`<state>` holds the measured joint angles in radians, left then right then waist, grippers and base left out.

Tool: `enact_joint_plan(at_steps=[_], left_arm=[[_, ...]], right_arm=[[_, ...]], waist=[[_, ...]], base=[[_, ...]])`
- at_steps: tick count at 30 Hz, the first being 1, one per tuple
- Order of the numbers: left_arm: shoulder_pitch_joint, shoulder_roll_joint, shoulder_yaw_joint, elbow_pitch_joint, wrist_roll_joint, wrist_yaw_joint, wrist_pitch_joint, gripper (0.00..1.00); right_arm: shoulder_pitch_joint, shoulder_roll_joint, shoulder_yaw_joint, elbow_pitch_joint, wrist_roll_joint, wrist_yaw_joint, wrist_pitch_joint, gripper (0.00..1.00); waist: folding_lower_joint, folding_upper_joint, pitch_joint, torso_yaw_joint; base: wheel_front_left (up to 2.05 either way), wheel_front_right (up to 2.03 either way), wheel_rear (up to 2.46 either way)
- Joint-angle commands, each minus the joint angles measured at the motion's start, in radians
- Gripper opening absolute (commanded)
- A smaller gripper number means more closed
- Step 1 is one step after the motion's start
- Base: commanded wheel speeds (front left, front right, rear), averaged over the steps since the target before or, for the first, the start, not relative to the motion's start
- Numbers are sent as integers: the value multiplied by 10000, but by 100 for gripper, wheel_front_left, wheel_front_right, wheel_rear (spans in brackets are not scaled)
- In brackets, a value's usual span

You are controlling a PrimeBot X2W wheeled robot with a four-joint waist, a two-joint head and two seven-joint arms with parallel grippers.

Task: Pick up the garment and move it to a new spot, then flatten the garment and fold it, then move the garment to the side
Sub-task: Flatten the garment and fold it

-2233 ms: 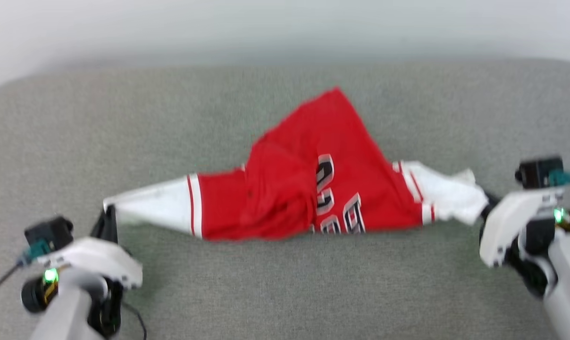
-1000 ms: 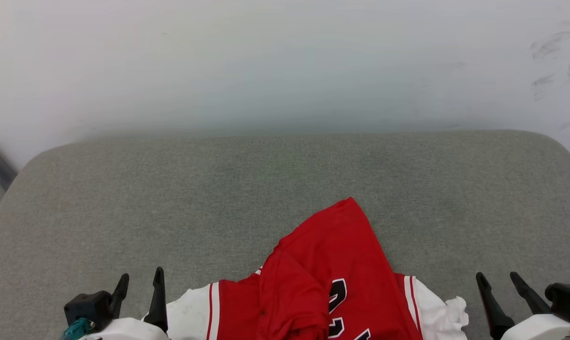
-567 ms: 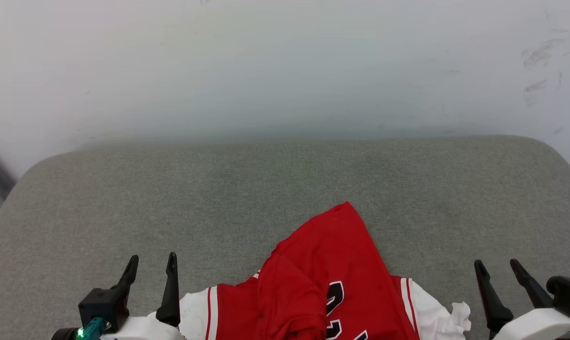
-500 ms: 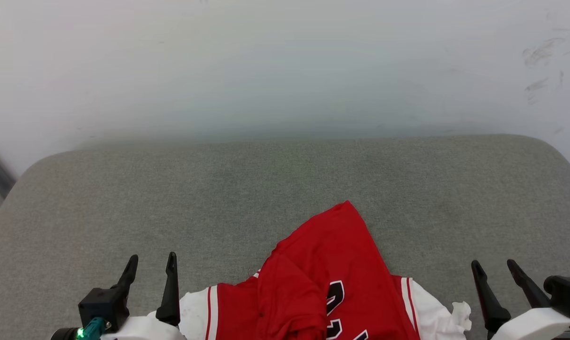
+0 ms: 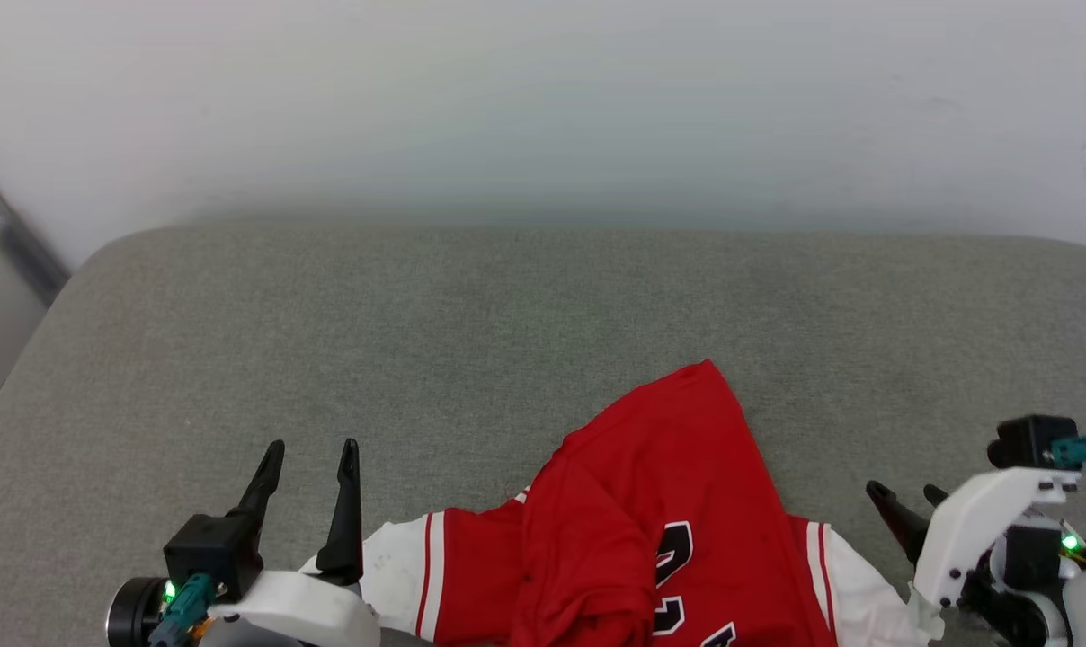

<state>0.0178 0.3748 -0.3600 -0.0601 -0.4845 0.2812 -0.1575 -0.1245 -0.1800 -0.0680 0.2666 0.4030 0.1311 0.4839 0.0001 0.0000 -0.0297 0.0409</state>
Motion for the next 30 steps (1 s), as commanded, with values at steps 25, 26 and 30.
enact_joint_plan(at_steps=[25, 26, 30], left_arm=[[-2641, -1051, -609, 1202, 171, -965, -860, 100], [-2623, -1054, -613, 1275, 165, -992, -862, 100], [-2447, -1000, -620, 1500, 156, -1021, -901, 100]], right_arm=[[-5251, -650, 3240, 4967, 1276, -7, 4192, 32], [-5218, -599, 3274, 4997, 1437, -4, 4100, 0], [-5544, -768, 3574, 4603, 1698, -4, 3154, 0]], waist=[[-1, 0, 3024, 1660], [-1, 0, 2969, 1658], [-1, 0, 2669, 1580]], base=[[0, 0, 0], [0, 0, 0], [0, 0, 0]])
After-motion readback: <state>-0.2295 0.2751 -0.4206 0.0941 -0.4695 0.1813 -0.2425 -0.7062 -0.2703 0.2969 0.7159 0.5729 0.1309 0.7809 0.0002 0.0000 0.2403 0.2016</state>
